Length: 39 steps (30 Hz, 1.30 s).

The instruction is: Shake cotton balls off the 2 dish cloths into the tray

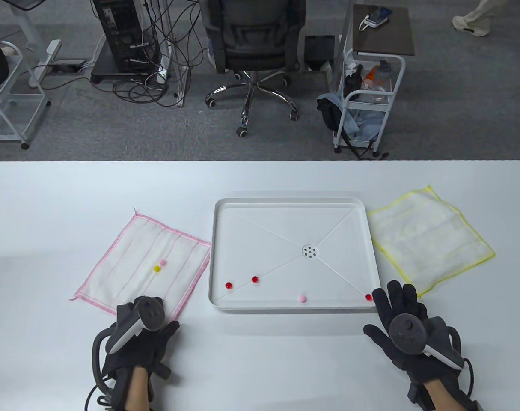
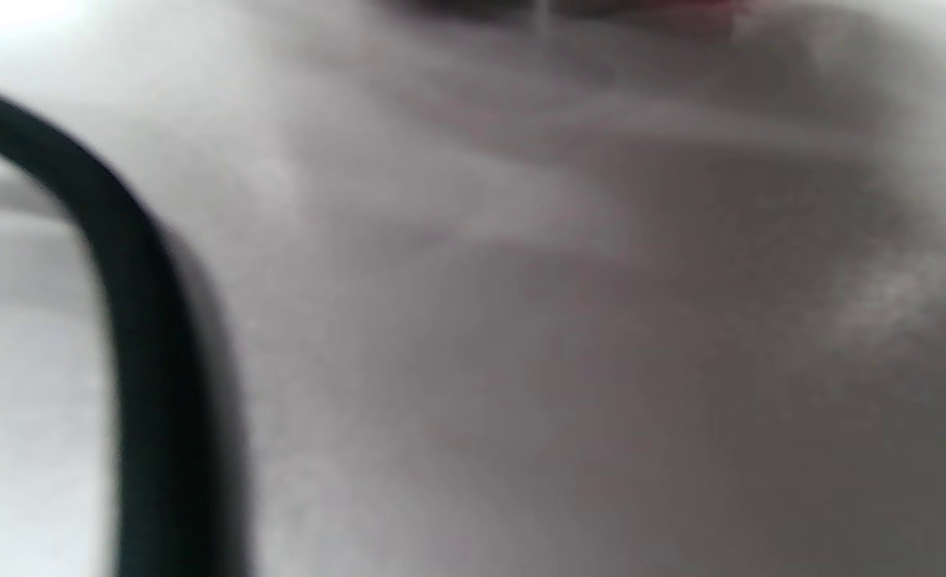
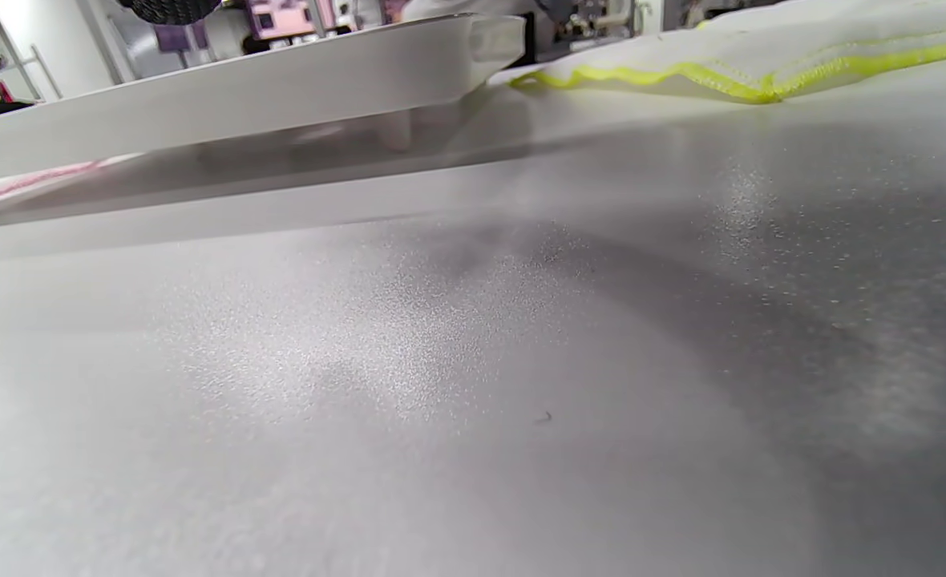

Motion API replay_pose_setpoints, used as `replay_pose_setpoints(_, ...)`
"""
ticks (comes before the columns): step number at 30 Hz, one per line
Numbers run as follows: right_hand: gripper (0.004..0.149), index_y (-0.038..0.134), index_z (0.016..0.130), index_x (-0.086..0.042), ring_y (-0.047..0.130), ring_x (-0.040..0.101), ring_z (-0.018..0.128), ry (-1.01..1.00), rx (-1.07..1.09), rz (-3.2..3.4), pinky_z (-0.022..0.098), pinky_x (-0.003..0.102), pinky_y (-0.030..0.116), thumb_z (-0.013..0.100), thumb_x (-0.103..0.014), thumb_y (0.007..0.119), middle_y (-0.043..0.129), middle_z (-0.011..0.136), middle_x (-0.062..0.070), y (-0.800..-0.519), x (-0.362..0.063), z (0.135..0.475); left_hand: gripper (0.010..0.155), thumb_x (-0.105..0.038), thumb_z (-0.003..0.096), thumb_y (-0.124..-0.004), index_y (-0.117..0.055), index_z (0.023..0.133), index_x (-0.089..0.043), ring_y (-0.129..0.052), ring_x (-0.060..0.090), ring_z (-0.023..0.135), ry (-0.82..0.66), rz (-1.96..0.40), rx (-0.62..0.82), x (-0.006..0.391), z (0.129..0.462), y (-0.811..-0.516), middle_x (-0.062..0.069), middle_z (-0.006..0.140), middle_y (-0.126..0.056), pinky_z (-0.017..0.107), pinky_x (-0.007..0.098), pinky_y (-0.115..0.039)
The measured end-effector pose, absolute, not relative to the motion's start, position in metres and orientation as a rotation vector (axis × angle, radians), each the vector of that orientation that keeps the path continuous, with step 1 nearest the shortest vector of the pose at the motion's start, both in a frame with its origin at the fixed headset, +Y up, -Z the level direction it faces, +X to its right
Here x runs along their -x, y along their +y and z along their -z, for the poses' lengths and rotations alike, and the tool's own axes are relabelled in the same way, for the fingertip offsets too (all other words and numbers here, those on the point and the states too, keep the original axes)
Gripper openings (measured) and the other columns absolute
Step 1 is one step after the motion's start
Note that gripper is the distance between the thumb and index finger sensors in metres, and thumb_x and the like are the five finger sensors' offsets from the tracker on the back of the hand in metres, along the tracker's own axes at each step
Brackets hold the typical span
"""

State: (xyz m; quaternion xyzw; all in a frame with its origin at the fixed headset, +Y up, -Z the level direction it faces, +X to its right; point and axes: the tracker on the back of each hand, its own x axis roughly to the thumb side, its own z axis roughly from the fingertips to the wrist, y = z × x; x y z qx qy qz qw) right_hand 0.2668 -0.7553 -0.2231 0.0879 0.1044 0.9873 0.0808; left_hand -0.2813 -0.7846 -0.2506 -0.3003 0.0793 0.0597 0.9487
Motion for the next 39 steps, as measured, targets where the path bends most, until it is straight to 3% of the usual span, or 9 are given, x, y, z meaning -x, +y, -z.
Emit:
replay_pose_setpoints(5, 0.076, 0.010, 0.111, -0.026, -0.014, 0.035, 0.097, 0.300, -0.221, -2.980, 0.074, 0.063, 0.017, 0.058, -0.058, 0.053, -0.013, 0.112, 0.006, -0.754, -0.268, 0.223, 0.075, -0.067, 0.0560, -0.044, -0.008, 0.113, -0.032, -0.014, 0.037, 0.108, 0.186, -0.063, 0.613, 0.270, 0.246, -0.780, 0.008, 0.118, -0.005, 0.080, 0.060, -0.035)
replay_pose_setpoints(9, 0.075, 0.010, 0.112, -0.026, -0.014, 0.035, 0.097, 0.291, -0.188, -2.998, 0.074, 0.063, 0.017, 0.058, -0.059, 0.051, -0.012, 0.112, 0.006, -0.753, -0.269, 0.223, 0.076, -0.065, 0.0552, -0.047, -0.014, 0.113, -0.029, -0.021, 0.036, 0.109, 0.206, 0.019, 0.598, 0.257, 0.243, -0.776, 0.009, 0.119, -0.013, 0.079, 0.058, -0.032)
replay_pose_setpoints(14, 0.075, 0.011, 0.112, -0.026, -0.014, 0.035, 0.098, 0.288, -0.164, -3.004, 0.074, 0.063, 0.017, 0.058, -0.059, 0.051, -0.012, 0.112, 0.006, -0.753, -0.270, 0.223, 0.080, -0.066, 0.0542, -0.048, -0.017, 0.113, -0.022, -0.016, 0.038, 0.106, 0.184, 0.082, 0.597, 0.243, 0.240, -0.775, 0.010, 0.117, -0.008, 0.078, 0.058, -0.031)
replay_pose_setpoints(25, 0.075, 0.011, 0.112, -0.026, -0.013, 0.035, 0.098, 0.306, -0.158, -3.008, 0.074, 0.063, 0.018, 0.058, -0.059, 0.051, -0.012, 0.112, 0.006, -0.753, -0.271, 0.224, 0.080, -0.064, 0.0536, -0.052, -0.030, 0.113, -0.016, -0.039, 0.043, 0.105, 0.130, 0.099, 0.574, 0.221, 0.232, -0.769, 0.017, 0.117, -0.027, 0.077, 0.058, -0.052)
replay_pose_setpoints(39, 0.075, 0.012, 0.112, -0.026, -0.012, 0.035, 0.098, 0.287, -0.170, -3.002, 0.074, 0.063, 0.018, 0.058, -0.058, 0.051, -0.011, 0.113, 0.006, -0.754, -0.271, 0.225, 0.077, -0.061, 0.0527, -0.055, -0.046, 0.111, -0.012, -0.052, 0.046, 0.101, 0.052, 0.110, 0.543, 0.194, 0.223, -0.761, 0.020, 0.114, -0.045, 0.074, 0.058, -0.060)
